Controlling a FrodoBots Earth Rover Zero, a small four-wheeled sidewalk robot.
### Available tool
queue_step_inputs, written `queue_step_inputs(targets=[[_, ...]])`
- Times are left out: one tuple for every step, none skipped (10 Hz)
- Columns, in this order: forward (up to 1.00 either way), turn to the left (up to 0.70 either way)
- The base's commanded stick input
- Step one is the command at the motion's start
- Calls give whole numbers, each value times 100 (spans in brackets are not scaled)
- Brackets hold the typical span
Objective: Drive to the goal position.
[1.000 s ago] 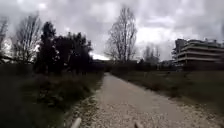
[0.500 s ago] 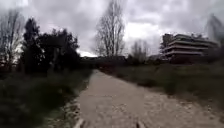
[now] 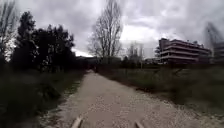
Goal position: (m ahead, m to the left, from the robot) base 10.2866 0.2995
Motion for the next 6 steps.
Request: queue_step_inputs(targets=[[70,0],[70,0],[70,0],[70,0],[70,0],[70,0]])
